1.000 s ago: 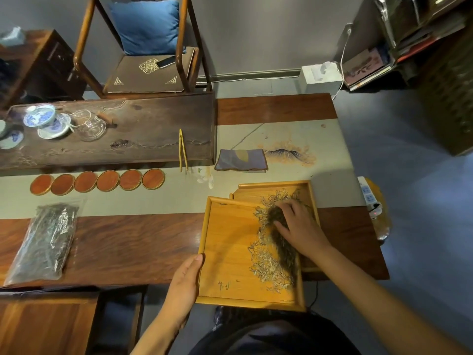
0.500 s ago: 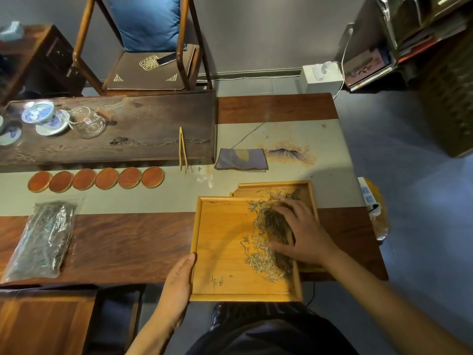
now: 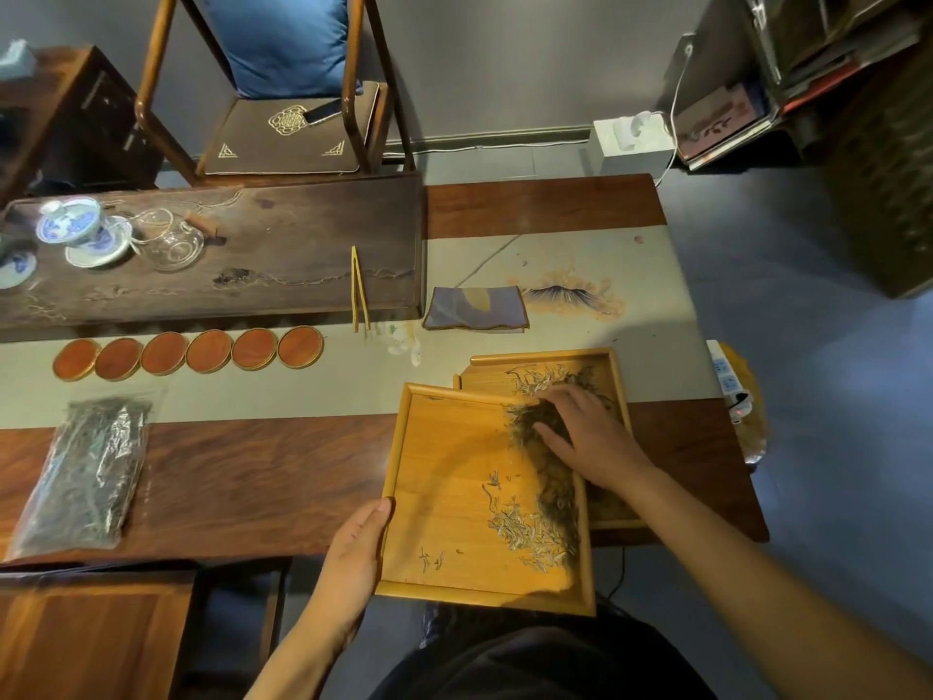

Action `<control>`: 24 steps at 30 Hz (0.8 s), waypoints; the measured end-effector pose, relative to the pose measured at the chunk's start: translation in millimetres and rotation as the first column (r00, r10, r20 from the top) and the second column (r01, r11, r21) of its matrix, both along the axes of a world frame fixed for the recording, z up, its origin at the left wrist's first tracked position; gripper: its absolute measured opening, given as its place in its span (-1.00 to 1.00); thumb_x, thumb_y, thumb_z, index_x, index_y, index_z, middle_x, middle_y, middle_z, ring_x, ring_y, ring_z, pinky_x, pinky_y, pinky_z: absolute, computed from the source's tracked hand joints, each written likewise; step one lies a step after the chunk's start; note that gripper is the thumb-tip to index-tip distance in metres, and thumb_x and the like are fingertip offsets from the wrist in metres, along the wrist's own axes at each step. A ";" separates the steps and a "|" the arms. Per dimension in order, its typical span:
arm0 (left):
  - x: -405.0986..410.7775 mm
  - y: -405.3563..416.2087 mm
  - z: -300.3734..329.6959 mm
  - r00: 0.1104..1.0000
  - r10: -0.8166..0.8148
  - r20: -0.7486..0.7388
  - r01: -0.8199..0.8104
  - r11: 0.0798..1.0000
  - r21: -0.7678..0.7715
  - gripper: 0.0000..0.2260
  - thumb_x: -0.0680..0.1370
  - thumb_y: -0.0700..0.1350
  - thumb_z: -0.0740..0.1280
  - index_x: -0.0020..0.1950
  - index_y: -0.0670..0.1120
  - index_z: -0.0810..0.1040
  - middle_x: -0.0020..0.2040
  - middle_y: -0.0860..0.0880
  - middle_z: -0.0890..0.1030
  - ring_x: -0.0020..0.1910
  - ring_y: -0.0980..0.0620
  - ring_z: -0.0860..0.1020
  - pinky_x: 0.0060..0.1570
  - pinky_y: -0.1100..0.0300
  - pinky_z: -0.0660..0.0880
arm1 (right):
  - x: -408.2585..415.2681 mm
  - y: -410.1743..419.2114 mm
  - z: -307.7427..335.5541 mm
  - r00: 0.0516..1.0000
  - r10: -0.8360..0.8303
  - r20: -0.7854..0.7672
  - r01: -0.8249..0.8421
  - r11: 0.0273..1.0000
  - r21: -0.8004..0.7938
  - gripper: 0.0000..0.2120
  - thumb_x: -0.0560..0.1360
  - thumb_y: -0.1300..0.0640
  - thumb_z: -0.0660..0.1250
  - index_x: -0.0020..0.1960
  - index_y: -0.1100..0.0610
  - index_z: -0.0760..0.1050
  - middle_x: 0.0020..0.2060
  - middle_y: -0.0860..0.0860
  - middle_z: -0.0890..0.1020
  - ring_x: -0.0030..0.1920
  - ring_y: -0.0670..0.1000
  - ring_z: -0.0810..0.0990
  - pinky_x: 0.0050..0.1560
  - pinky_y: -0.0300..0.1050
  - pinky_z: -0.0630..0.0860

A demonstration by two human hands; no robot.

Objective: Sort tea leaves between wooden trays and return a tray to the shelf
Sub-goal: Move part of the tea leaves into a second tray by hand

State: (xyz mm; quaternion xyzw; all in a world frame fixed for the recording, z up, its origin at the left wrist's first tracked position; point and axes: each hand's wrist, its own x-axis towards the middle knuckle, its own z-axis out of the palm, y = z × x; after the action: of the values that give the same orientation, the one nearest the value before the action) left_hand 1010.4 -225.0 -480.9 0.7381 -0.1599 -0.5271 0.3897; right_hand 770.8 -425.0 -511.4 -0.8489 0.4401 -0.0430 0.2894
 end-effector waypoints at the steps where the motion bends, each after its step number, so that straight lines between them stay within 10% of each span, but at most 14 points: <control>1: 0.5 0.8 -0.6 1.000 0.007 0.001 -0.007 1.000 0.001 -0.72 0.65 -0.03 0.16 0.13 -0.10 0.63 0.00 -0.06 0.72 0.03 -0.07 0.66 -0.01 0.12 0.52 | -0.5 -2.1 -1.2 1.000 -0.004 0.003 0.004 1.000 -0.008 -0.58 0.60 -0.06 0.14 0.40 0.10 0.33 0.32 0.02 0.40 0.34 0.00 0.33 0.30 -0.05 0.38; 7: 8.7 7.3 -4.5 1.000 0.025 0.000 -0.025 1.000 -0.005 -0.72 0.65 -0.05 0.16 0.14 -0.11 0.63 0.07 -0.10 0.70 0.11 -0.12 0.62 0.23 -0.08 0.47 | -8.3 -10.7 -0.3 0.996 -0.074 0.044 0.075 0.997 -0.034 -0.63 0.61 0.00 0.15 0.36 0.12 0.37 0.23 0.05 0.47 0.29 0.05 0.40 0.22 -0.03 0.44; 17: 8.7 0.7 -6.1 1.000 0.007 0.011 -0.007 1.000 -0.024 -0.72 0.64 0.00 0.16 0.10 -0.04 0.65 0.03 -0.04 0.71 0.05 -0.05 0.65 0.09 0.05 0.51 | 0.4 20.1 13.0 0.999 -0.044 0.007 0.042 0.986 0.159 0.11 0.14 -0.58 0.27 0.50 -0.20 -0.14 0.53 -0.13 -0.02 0.52 0.00 -0.05 0.41 0.16 0.12; 24: 5.0 3.9 -6.2 1.000 -0.010 -0.021 0.009 0.999 -0.041 -0.72 0.64 0.00 0.17 0.08 -0.04 0.66 0.03 -0.07 0.71 0.05 -0.08 0.65 0.09 0.02 0.51 | 25.0 8.1 6.7 0.975 -0.213 0.065 0.206 0.973 0.104 -0.23 0.39 -0.35 0.29 0.43 0.06 0.24 0.33 0.03 0.36 0.34 0.04 0.31 0.25 -0.05 0.33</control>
State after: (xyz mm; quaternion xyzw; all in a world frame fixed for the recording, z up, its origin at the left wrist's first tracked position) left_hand 1015.4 -221.1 -487.2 0.7235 -0.1699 -0.5336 0.4037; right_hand 795.8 -416.8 -504.7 -0.7804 0.5177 -0.0840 0.3404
